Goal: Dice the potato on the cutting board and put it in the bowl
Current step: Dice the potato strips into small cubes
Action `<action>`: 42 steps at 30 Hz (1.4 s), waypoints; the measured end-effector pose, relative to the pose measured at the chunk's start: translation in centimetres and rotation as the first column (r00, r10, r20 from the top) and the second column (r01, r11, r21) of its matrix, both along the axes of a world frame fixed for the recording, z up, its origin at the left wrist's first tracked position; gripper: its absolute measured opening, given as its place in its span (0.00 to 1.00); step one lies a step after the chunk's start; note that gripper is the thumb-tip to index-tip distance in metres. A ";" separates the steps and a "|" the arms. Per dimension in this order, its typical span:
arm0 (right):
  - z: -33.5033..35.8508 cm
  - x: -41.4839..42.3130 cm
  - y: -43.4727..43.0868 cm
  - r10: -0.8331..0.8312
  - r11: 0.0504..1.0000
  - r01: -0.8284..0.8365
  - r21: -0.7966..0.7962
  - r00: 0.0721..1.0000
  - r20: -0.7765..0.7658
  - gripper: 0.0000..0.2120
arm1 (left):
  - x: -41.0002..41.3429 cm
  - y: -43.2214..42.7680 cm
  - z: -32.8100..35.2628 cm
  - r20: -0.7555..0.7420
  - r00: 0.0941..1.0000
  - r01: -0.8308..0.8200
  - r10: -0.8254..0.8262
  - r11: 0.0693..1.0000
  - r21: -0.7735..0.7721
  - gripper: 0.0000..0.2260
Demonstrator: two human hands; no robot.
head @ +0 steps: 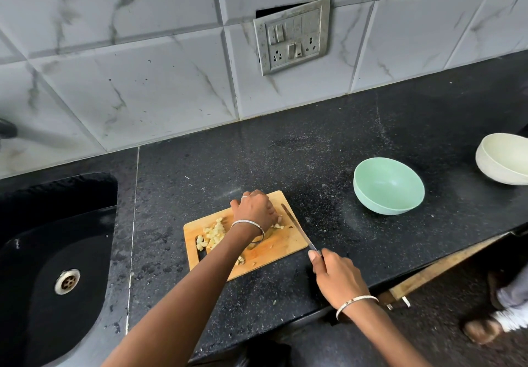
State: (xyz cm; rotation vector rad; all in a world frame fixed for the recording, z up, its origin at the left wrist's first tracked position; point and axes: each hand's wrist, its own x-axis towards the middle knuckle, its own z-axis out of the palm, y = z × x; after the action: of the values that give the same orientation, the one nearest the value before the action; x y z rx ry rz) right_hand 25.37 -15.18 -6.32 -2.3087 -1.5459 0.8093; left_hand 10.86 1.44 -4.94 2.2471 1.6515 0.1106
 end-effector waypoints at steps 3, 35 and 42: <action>0.1 0.4 -0.3 0.018 1.000 -0.017 0.025 1.000 -0.019 0.20 | -0.5 0.4 0.4 0.111 0.993 -0.039 0.042 0.999 -0.031 0.03; 0.0 -1.9 0.8 0.023 0.999 -0.022 -0.033 1.000 0.013 0.16 | -3.6 -3.6 -0.8 0.107 0.994 0.012 -0.019 0.998 0.066 0.19; 0.1 -2.2 0.0 0.074 0.997 -0.076 -0.035 0.996 -0.052 0.21 | -3.7 -4.2 -0.9 0.179 0.984 -0.028 0.007 0.993 0.113 0.17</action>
State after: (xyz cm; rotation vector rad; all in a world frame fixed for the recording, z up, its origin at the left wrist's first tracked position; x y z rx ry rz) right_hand 23.20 -15.15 -6.19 -2.2492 -1.6178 0.9146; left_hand 7.19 -2.79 -5.86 2.2325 1.6072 0.4094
